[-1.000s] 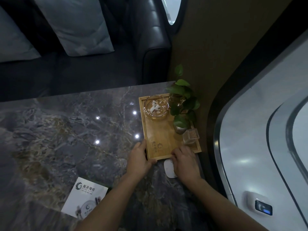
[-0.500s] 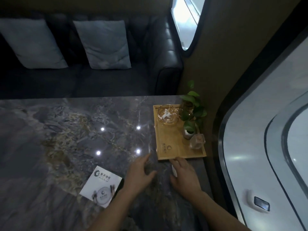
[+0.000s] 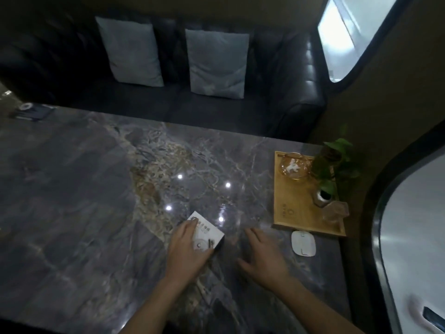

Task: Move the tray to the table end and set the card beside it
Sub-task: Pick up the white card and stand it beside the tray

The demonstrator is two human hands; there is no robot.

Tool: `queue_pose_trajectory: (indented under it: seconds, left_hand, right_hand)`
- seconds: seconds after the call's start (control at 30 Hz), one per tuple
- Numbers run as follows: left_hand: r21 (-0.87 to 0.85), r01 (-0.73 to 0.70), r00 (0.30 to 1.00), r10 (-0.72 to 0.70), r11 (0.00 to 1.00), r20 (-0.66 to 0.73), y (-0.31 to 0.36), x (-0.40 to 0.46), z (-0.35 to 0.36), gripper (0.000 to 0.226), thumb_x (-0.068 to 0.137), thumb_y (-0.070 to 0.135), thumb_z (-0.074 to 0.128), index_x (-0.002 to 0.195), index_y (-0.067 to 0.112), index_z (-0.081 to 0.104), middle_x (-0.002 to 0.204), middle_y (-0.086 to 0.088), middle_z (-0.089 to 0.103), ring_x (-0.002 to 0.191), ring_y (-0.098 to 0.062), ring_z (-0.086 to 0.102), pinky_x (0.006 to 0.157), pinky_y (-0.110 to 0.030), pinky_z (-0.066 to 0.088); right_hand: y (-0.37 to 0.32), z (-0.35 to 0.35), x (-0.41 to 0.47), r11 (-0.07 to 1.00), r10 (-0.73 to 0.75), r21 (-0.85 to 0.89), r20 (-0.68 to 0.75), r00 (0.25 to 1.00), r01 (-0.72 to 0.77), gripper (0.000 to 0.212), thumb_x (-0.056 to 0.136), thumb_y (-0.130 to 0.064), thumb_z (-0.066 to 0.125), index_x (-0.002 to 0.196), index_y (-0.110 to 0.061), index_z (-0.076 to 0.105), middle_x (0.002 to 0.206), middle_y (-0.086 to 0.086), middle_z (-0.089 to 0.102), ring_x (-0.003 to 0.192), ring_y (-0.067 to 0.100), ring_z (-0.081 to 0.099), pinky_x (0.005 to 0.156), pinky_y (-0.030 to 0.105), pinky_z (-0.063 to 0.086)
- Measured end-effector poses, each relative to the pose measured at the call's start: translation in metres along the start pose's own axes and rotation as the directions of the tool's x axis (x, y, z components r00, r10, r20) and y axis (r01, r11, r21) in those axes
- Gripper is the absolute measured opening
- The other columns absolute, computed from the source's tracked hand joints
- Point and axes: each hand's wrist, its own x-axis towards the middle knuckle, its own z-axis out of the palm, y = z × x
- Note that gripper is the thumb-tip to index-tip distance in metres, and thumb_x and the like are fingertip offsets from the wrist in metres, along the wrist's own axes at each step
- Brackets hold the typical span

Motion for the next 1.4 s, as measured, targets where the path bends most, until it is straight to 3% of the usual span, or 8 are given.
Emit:
queue_pose_trajectory:
  seconds: [0.1, 0.17, 0.3, 0.5, 0.77, 1.0, 1.13, 1.4]
  left_hand:
    - [-0.086, 0.025, 1.0, -0.026, 0.996, -0.015, -0.018, -0.007, -0.011, 0.092, 0.063, 0.04, 0.087, 0.144, 0.02, 0.047, 0.137, 0.014, 0.041, 0.13, -0.018, 0.046, 0.098, -0.033, 0.047]
    - [-0.097, 0.03, 0.999, -0.031, 0.995, -0.016, -0.028, -0.009, -0.016, 0.097, 0.055, 0.047, 0.087, 0.141, 0.023, 0.047, 0.136, 0.016, 0.04, 0.128, -0.018, 0.049, 0.096, -0.04, 0.053]
    - [-0.072, 0.134, 0.988, -0.128, 0.988, 0.083, -0.044, -0.012, -0.019, 0.132, 0.047, 0.063, 0.089, 0.156, 0.022, 0.029, 0.164, 0.004, 0.024, 0.147, -0.02, 0.035, 0.111, -0.048, 0.046]
    - [-0.054, 0.19, 0.976, -0.183, 0.98, 0.116, -0.051, -0.017, -0.012, 0.153, 0.04, 0.076, 0.086, 0.162, 0.028, 0.006, 0.17, 0.006, 0.014, 0.154, -0.019, 0.023, 0.118, -0.047, 0.037]
    - [-0.097, 0.142, 0.989, -0.137, 0.985, 0.054, -0.051, -0.016, -0.008, 0.134, 0.039, 0.071, 0.089, 0.152, 0.035, 0.027, 0.143, 0.012, 0.05, 0.132, -0.016, 0.051, 0.1, -0.047, 0.052]
    - [-0.186, 0.073, 0.997, -0.075, 0.98, -0.007, -0.047, -0.019, -0.007, 0.093, 0.039, 0.058, 0.093, 0.119, 0.047, 0.046, 0.11, 0.024, 0.059, 0.098, -0.001, 0.062, 0.073, -0.039, 0.059]
    - [-0.196, 0.048, 0.999, -0.052, 0.98, -0.016, -0.04, -0.02, -0.006, 0.093, 0.038, 0.057, 0.094, 0.116, 0.057, 0.043, 0.109, 0.029, 0.059, 0.098, 0.006, 0.06, 0.07, -0.028, 0.056]
    - [-0.173, -0.007, 0.998, 0.016, 0.985, 0.054, -0.021, -0.024, 0.002, 0.095, 0.036, 0.052, 0.094, 0.12, 0.047, 0.05, 0.112, 0.029, 0.059, 0.108, 0.008, 0.055, 0.075, -0.022, 0.051]
  right_hand:
    - [-0.016, 0.009, 0.006, 1.0, -0.012, 0.013, 0.028, 1.0, 0.012, 0.098, 0.07, -0.06, 0.066, 0.149, -0.03, 0.016, 0.154, 0.0, 0.032, 0.137, 0.022, 0.036, 0.112, 0.041, 0.036]
    - [-0.025, 0.014, 0.011, 0.999, -0.035, 0.025, 0.034, 0.999, 0.034, 0.099, 0.07, -0.058, 0.068, 0.149, -0.03, 0.015, 0.152, 0.0, 0.034, 0.136, 0.021, 0.036, 0.11, 0.04, 0.035]
    - [-0.041, 0.022, 0.02, 0.991, -0.078, 0.113, 0.08, 0.994, 0.069, 0.095, 0.072, -0.051, 0.071, 0.149, -0.025, 0.021, 0.149, 0.0, 0.039, 0.133, 0.021, 0.043, 0.106, 0.038, 0.042]
    - [-0.054, 0.026, 0.027, 0.942, -0.087, 0.33, 0.078, 0.993, 0.057, 0.071, 0.079, -0.029, 0.073, 0.139, -0.028, 0.035, 0.135, -0.005, 0.052, 0.123, 0.015, 0.052, 0.098, 0.034, 0.048]
    - [-0.056, 0.028, 0.028, 0.923, -0.089, 0.382, 0.064, 0.994, 0.058, 0.059, 0.08, -0.017, 0.069, 0.131, -0.029, 0.043, 0.128, -0.006, 0.057, 0.118, 0.012, 0.054, 0.098, 0.041, 0.049]
    - [-0.058, 0.026, 0.023, 0.9, -0.086, 0.43, 0.015, 0.996, 0.072, 0.056, 0.08, -0.012, 0.065, 0.13, -0.03, 0.047, 0.126, -0.009, 0.06, 0.117, 0.007, 0.056, 0.098, 0.039, 0.051]
    - [-0.052, 0.021, 0.016, 0.902, -0.065, 0.428, -0.016, 0.998, 0.066, 0.055, 0.081, -0.013, 0.065, 0.13, -0.031, 0.048, 0.126, -0.011, 0.061, 0.116, 0.006, 0.056, 0.097, 0.036, 0.051]
    - [-0.024, 0.01, -0.005, 0.922, -0.043, 0.38, -0.092, 0.995, 0.075, 0.05, 0.083, -0.019, 0.068, 0.129, -0.028, 0.051, 0.123, -0.005, 0.062, 0.114, 0.008, 0.056, 0.095, 0.029, 0.048]
